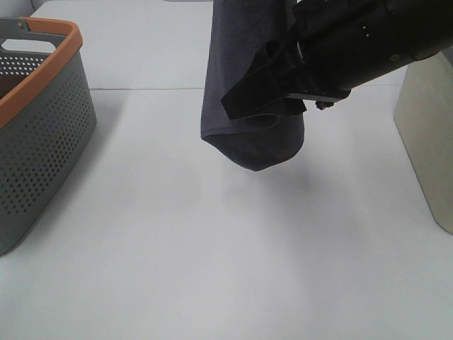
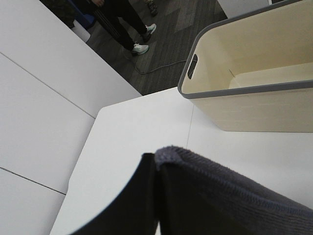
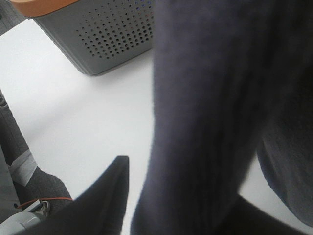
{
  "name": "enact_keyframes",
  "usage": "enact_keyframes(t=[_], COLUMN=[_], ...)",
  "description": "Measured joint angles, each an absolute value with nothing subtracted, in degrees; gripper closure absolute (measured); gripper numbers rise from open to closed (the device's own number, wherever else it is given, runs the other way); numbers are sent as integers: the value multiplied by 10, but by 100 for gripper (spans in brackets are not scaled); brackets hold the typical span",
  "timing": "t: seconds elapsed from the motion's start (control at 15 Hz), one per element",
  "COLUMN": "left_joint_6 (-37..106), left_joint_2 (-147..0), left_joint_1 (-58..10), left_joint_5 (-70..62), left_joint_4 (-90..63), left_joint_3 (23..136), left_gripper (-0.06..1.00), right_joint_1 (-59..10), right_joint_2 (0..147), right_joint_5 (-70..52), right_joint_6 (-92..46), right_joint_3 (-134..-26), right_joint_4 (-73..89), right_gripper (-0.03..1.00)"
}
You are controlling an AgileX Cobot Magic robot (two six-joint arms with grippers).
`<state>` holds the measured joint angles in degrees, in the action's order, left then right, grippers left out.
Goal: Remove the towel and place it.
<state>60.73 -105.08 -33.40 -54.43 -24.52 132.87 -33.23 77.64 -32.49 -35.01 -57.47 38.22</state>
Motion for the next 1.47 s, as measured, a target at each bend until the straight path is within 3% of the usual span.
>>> enact_keyframes(t=[0.2, 0.47, 1.07, 1.47], left_joint_6=[607, 604, 563, 340], left_joint_2=[-1051, -1059, -1079, -1135], left_joint_1=[-334, -334, -334, -334], left_joint_5=[-545, -573, -616, -627], left_joint_4=[-245, -238, -214, -76], left_joint_3=[1329, 1329, 1329, 1329], left_gripper=[94, 94, 94, 94], right_joint_1=[-332, -332, -332, -332], right_joint_2=[749, 731, 720, 725], right_joint_5=[-323, -320, -494, -482], right_joint_6=[-308, -281, -103, -93], right_joint_3=[-575, -575, -621, -646], right_joint_4=[351, 327, 97, -152], right_gripper=[69, 97, 97, 97])
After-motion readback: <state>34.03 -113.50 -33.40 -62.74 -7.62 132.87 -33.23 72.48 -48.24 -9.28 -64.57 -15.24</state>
